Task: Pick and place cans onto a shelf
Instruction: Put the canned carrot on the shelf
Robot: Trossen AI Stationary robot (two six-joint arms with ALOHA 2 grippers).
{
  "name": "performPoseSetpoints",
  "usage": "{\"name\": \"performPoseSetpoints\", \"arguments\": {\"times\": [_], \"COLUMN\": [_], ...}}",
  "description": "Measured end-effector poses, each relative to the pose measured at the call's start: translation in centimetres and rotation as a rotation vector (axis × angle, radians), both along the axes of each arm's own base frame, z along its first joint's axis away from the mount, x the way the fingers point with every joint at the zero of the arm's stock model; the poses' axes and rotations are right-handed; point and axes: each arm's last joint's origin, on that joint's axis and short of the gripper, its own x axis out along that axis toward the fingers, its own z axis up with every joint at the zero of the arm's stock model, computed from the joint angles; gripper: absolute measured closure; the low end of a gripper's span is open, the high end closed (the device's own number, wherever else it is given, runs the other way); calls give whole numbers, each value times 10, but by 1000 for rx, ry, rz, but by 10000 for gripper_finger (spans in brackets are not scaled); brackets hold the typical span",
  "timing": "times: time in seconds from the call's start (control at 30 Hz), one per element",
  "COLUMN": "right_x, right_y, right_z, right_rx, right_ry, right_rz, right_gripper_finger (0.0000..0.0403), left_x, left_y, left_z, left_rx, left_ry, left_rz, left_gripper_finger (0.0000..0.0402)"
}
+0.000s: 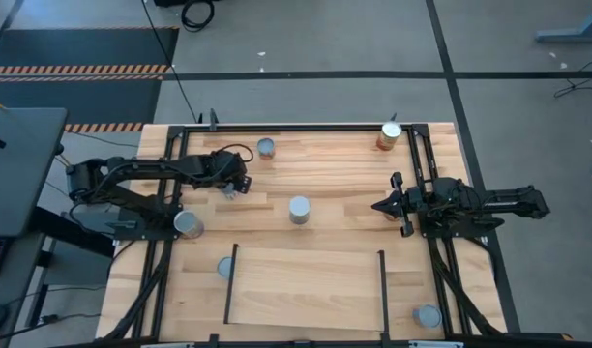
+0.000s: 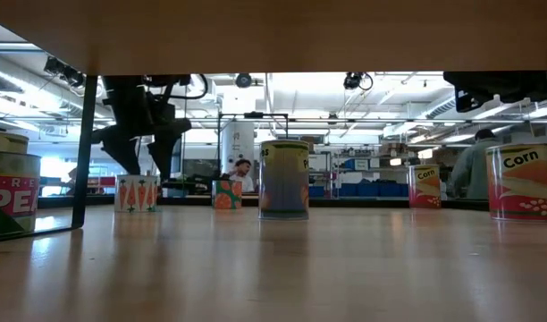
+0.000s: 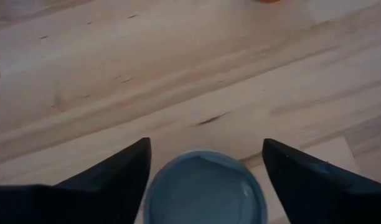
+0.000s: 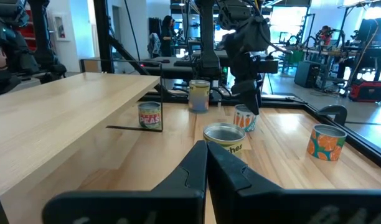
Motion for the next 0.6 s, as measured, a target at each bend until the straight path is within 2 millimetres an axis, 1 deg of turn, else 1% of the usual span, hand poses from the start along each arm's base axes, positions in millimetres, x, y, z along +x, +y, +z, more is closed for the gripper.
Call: {"name": "performPoseSetpoints", "arguments": {"times": [0.07, 0.13, 0.23, 0.37, 0.6], "right_x": [0, 0, 0, 0, 0], "right_y": [0, 0, 0, 0, 0], "right_z": [0, 0, 0, 0, 0], "right_rx": [0, 0, 0, 0, 0], "right_ry": [0, 0, 0, 0, 0], "right_rz": [0, 0, 0, 0, 0], "right_gripper_finger": [385, 385, 385, 385, 385], "left_x": [-1, -3, -8, -12, -13], "left_y": [0, -2, -8, -14, -22], "left_z": [0, -2, -6, -16, -17], "left_rx": [-12, -42, -50, -85, -103], "left_ry": [8, 38, 90, 104, 121], "left_rz": [-14, -29, -42, -59, -68], "left_gripper_finger": [59, 50, 47, 47, 47]}}
